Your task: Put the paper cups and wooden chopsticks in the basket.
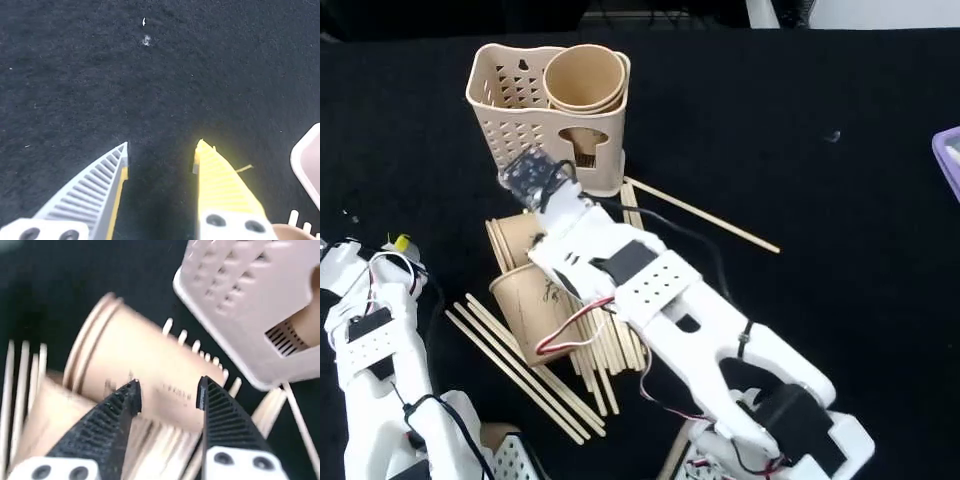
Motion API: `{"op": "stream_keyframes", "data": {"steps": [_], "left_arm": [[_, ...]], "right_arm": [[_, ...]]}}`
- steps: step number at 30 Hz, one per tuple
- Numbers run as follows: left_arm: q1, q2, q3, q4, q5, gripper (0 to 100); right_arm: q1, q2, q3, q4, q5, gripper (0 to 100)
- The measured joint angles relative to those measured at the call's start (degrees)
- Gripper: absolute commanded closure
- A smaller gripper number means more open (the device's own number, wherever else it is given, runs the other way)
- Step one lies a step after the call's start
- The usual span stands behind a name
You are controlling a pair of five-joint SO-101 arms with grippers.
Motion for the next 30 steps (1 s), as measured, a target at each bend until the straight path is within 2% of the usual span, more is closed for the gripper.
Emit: {"op": "stream_keyframes", "data": {"steps": [3, 6, 11, 15, 22, 26, 30], "left_arm": [[0.0, 0.0, 0.0, 0.0, 0.0, 79], [0.0, 0.0, 0.0, 0.0, 0.0, 79], [0.0, 0.0, 0.0, 0.0, 0.0, 79], [0.0, 0.0, 0.0, 0.0, 0.0, 79], [0.0, 0.0, 0.0, 0.0, 0.0, 79], [1.1, 0.0, 0.0, 0.0, -0.4, 79], [4.1, 0.0, 0.0, 0.0, -4.6, 79]], "right_arm": [[-0.2, 1.5, 0.4, -3.7, -4.3, 80.8], [-1.9, 1.9, 1.4, -4.0, -4.8, 80.8], [-5.6, 1.8, 3.6, -0.3, -1.2, 80.8], [-5.9, -0.6, 4.2, 5.4, 1.1, 80.8], [-6.4, -10.6, 10.7, 16.0, 2.5, 80.8], [-6.2, -19.5, 15.3, 17.3, 2.5, 80.5], [-6.2, -28.2, 17.5, 16.4, 1.5, 80.3]]}}
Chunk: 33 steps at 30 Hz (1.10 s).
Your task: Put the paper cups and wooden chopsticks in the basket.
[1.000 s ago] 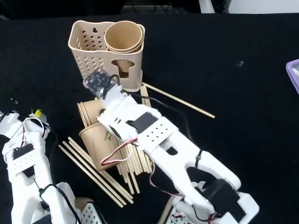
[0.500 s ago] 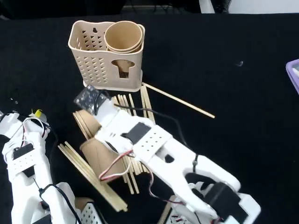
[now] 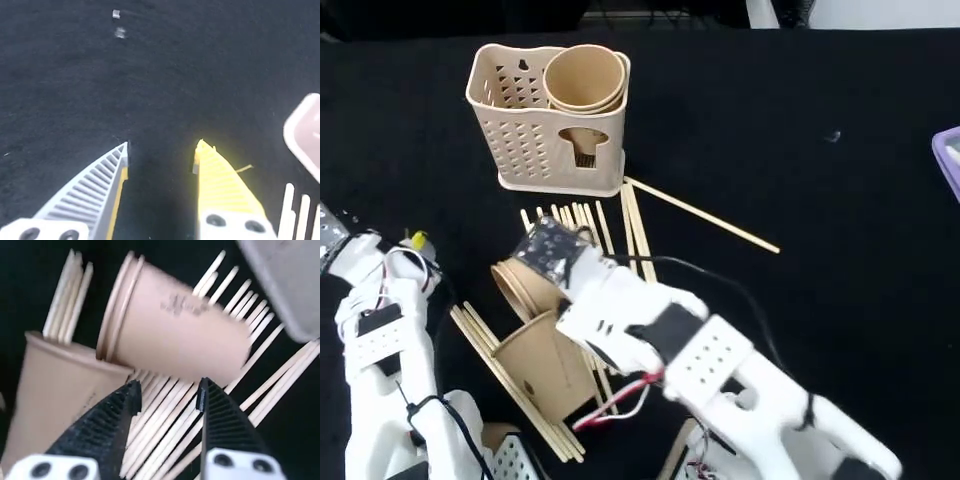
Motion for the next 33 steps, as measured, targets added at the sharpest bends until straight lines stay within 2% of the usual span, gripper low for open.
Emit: {"op": "stream_keyframes", "data": {"steps": [4, 7, 12, 15, 20, 26, 28, 33], "left_arm": [[0.5, 0.0, 0.0, 0.0, -0.4, 79], [0.5, 0.0, 0.0, 0.0, -0.4, 79], [-0.4, 0.0, 0.0, 0.0, 0.0, 79], [-4.0, 0.0, 0.0, 0.0, 4.1, 79], [-6.5, 0.0, 0.0, 0.0, 7.4, 79], [-6.5, 0.0, 0.0, 0.0, 7.7, 79], [-6.5, 0.0, 0.0, 0.0, 7.7, 79], [-6.5, 0.0, 0.0, 0.0, 7.7, 79]], "right_arm": [[-0.2, -4.0, 1.9, -5.4, -7.8, 73.4], [-2.2, -3.6, 2.5, -9.6, -9.5, 66.4], [-6.4, 3.9, 1.9, -14.9, -10.1, 66.3], [-8.7, 11.8, -2.1, -16.7, -10.1, 66.2], [-8.7, 23.7, -11.3, -16.7, -10.1, 66.0], [-8.7, 28.7, -15.4, -16.6, -10.1, 66.2], [-7.5, 29.4, -15.5, -15.4, -9.9, 66.2], [1.8, 29.5, -15.5, -11.3, -5.8, 66.3]]}}
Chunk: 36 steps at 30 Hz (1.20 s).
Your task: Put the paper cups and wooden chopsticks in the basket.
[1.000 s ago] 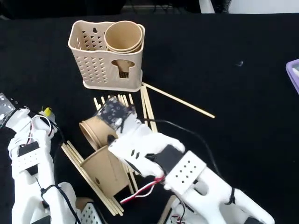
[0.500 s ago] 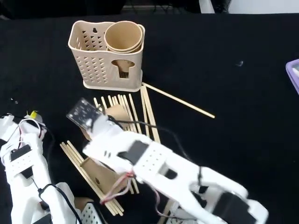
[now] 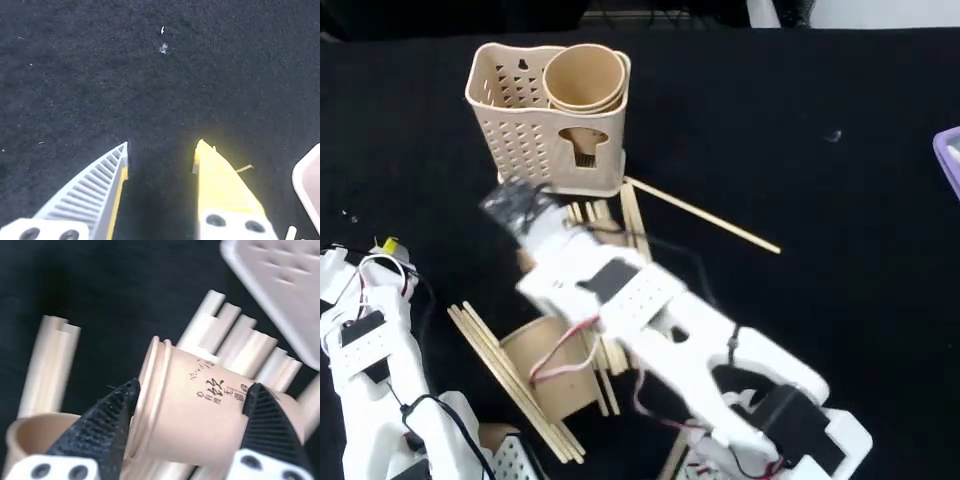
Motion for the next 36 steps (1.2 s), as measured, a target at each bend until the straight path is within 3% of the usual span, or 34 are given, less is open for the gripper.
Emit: {"op": "stream_keyframes", "data": {"steps": [3, 8, 10, 23, 31, 36], "left_arm": [[0.0, 0.0, 0.0, 0.0, 0.0, 79], [0.0, 0.0, 0.0, 0.0, 0.0, 79], [0.0, 0.0, 0.0, 0.0, 0.0, 79], [0.0, 0.0, 0.0, 0.0, 0.0, 79], [0.0, 0.0, 0.0, 0.0, 0.0, 79], [0.0, 0.0, 0.0, 0.0, 0.0, 79]], "right_arm": [[5.0, 0.0, -0.8, 3.5, 4.0, 71.9], [10.3, -2.3, -0.9, 8.9, 6.7, 99.5], [12.2, -4.0, -0.8, 9.8, 6.9, 95.9], [29.8, -29.4, 6.6, 12.0, 11.8, 98.8], [31.8, -36.9, 15.5, 15.8, 11.7, 98.8], [31.8, -39.3, 5.8, 27.9, 7.8, 98.8]]}}
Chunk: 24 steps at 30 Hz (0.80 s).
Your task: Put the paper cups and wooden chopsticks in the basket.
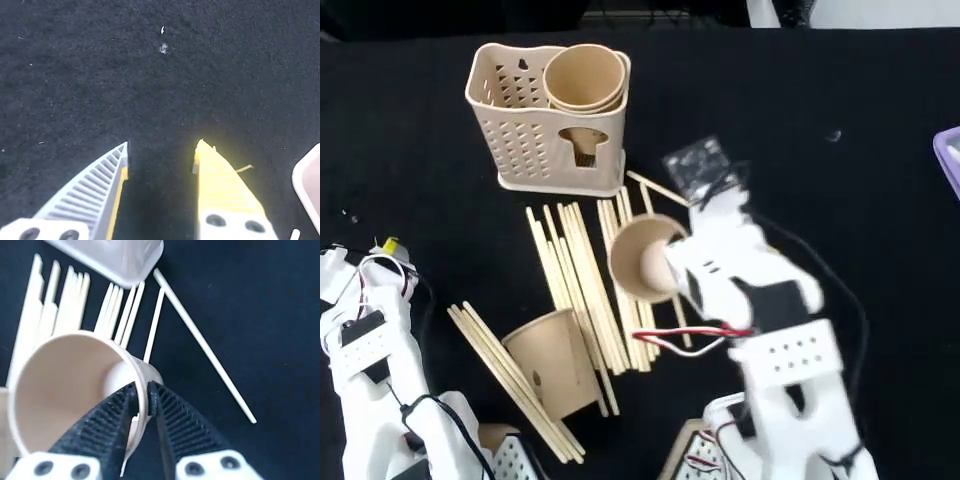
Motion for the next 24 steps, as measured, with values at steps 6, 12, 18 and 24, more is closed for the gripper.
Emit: {"op": "stream_keyframes", "data": {"steps": [6, 12, 18, 24], "left_arm": [[0.2, 0.0, 0.0, 0.0, 0.0, 79], [0.2, 0.0, 0.0, 0.0, 0.0, 79], [0.2, 0.0, 0.0, 0.0, 0.0, 79], [0.2, 0.0, 0.0, 0.0, 0.0, 79]], "right_arm": [[0.0, 0.9, -28.8, 10.0, -1.8, 98.8], [-6.2, 14.2, -52.7, 8.1, -9.3, 98.8], [-7.6, 32.4, -67.9, 0.8, -13.4, 98.8], [-7.7, 49.5, -77.8, -0.4, -13.7, 98.8]]}}
